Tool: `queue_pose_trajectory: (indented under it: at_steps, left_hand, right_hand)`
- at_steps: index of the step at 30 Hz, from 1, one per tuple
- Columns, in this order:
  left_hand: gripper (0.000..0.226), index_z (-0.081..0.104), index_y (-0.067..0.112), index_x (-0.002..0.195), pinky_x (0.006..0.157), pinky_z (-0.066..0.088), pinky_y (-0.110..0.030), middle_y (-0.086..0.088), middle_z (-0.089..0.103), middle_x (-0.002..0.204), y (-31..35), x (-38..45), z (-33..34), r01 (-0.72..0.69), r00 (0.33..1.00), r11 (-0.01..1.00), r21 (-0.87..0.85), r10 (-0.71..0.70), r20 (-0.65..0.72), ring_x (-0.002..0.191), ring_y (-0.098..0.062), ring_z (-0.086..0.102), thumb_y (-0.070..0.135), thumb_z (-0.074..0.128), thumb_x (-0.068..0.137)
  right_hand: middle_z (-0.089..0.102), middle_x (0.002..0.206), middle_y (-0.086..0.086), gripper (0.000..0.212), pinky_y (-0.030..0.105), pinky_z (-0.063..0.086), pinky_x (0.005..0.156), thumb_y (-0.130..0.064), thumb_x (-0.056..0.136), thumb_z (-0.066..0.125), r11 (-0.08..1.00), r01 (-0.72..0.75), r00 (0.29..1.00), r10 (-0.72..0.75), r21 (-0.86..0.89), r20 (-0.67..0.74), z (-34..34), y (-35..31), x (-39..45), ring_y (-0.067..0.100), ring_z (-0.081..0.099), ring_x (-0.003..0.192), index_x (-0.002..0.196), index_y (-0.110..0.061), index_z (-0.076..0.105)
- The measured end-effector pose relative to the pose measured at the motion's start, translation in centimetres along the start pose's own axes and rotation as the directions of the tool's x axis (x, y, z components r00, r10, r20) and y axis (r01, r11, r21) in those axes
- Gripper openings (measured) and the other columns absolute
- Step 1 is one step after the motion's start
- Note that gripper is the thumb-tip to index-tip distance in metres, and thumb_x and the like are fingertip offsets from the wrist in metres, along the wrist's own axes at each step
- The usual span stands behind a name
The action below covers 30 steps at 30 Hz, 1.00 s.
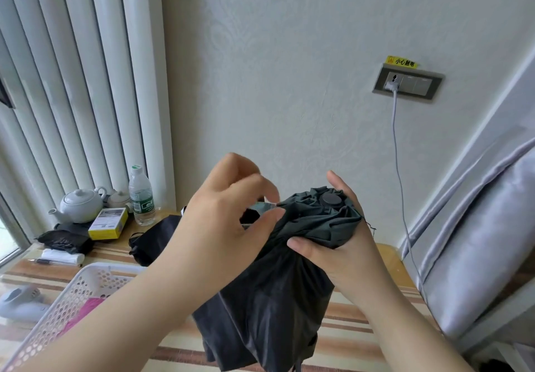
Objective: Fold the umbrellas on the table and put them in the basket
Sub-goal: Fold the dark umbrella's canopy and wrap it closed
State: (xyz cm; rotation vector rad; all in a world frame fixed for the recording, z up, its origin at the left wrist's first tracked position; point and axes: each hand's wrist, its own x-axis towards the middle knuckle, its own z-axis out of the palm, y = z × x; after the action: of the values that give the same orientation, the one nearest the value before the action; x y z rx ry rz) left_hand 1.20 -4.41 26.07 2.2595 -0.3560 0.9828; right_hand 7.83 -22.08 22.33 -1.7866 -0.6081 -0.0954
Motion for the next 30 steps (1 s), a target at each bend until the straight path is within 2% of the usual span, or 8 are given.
queue_pose_trajectory:
  at_steps: [3,8,14,18,21,25,27,30]
  left_hand:
    - [0.019,0.071,0.017,0.076,0.064,0.037,-0.016,0.005,0.051,0.079,0.6,0.4,0.5,-0.143,0.989,0.982,0.123,0.135,0.068,0.07,-0.01,0.046,0.024,0.054,0.083]
    - [0.022,0.071,0.025,0.067,0.063,0.035,-0.022,0.014,0.044,0.066,0.5,1.2,1.0,-0.073,0.988,0.971,0.229,0.039,0.149,0.062,-0.011,0.048,0.037,0.055,0.077]
    - [0.015,0.066,0.034,0.088,0.079,0.018,-0.018,0.017,0.043,0.077,1.4,1.2,0.5,0.038,0.95,0.973,0.229,-0.106,0.294,0.084,-0.003,0.043,0.045,0.055,0.088]
    - [0.013,0.068,0.029,0.08,0.081,0.021,-0.015,0.016,0.041,0.07,1.6,0.7,0.9,-0.035,0.945,0.984,0.175,-0.024,0.325,0.071,-0.001,0.042,0.025,0.059,0.089]
    - [0.009,0.066,0.026,0.067,0.074,0.025,-0.025,0.017,0.034,0.062,1.4,0.7,1.5,-0.034,0.964,0.989,0.144,-0.006,0.268,0.06,0.003,0.037,0.02,0.062,0.072]
    - [0.007,0.066,0.027,0.07,0.083,0.029,-0.018,0.014,0.046,0.066,0.9,0.5,0.8,0.063,0.997,0.997,0.053,-0.065,0.049,0.079,0.0,0.046,0.029,0.062,0.076]
    - [0.006,0.062,0.033,0.07,0.076,0.035,-0.022,0.013,0.047,0.066,0.5,0.3,-0.1,0.117,0.993,0.993,0.009,-0.117,-0.033,0.076,0.0,0.048,0.033,0.063,0.076]
    - [0.01,0.058,0.039,0.066,0.071,0.035,-0.019,0.016,0.054,0.08,-0.4,-0.2,-1.2,0.201,0.979,0.979,-0.025,-0.201,-0.017,0.074,-0.005,0.052,0.036,0.065,0.073]
  right_hand:
    - [0.065,0.108,-0.026,0.092,0.004,0.041,0.087,-0.021,0.059,0.083,1.0,0.001,1.0,-0.001,0.016,0.015,0.3,-0.1,-0.2,-0.008,0.059,0.107,0.127,-0.051,0.029]
    - [0.066,0.101,-0.031,0.092,0.005,0.043,0.085,0.002,0.067,0.082,1.0,-0.002,0.999,0.001,0.024,0.039,0.5,-0.1,-0.6,-0.008,0.061,0.102,0.129,-0.044,0.031]
    - [0.063,0.11,-0.031,0.098,0.009,0.043,0.093,-0.013,0.063,0.088,0.998,-0.013,0.999,0.015,-0.054,0.034,0.7,0.4,-1.0,-0.006,0.059,0.109,0.128,-0.055,0.029]
    - [0.062,0.104,-0.033,0.099,0.01,0.045,0.089,-0.027,0.066,0.084,0.991,-0.006,0.997,0.016,-0.135,0.077,1.3,0.0,-1.0,-0.009,0.06,0.103,0.131,-0.059,0.017]
    - [0.06,0.103,-0.038,0.095,0.011,0.045,0.09,-0.023,0.068,0.083,0.992,-0.008,0.998,0.015,-0.125,0.055,1.7,-0.1,-0.9,-0.012,0.058,0.103,0.131,-0.054,0.018]
    - [0.054,0.105,-0.046,0.092,0.002,0.04,0.089,-0.015,0.072,0.083,0.995,0.001,1.0,0.001,-0.1,0.022,1.5,-0.4,-0.7,-0.018,0.054,0.104,0.132,-0.05,0.023]
    - [0.053,0.104,-0.047,0.091,-0.002,0.037,0.085,-0.015,0.072,0.083,0.995,-0.003,1.0,0.003,-0.1,0.006,1.1,-0.4,-0.7,-0.02,0.053,0.103,0.13,-0.051,0.024]
    - [0.055,0.103,-0.044,0.09,-0.004,0.036,0.083,-0.015,0.072,0.083,0.996,-0.009,1.0,0.008,-0.083,-0.014,0.5,-0.1,-0.6,-0.02,0.053,0.102,0.13,-0.051,0.025]
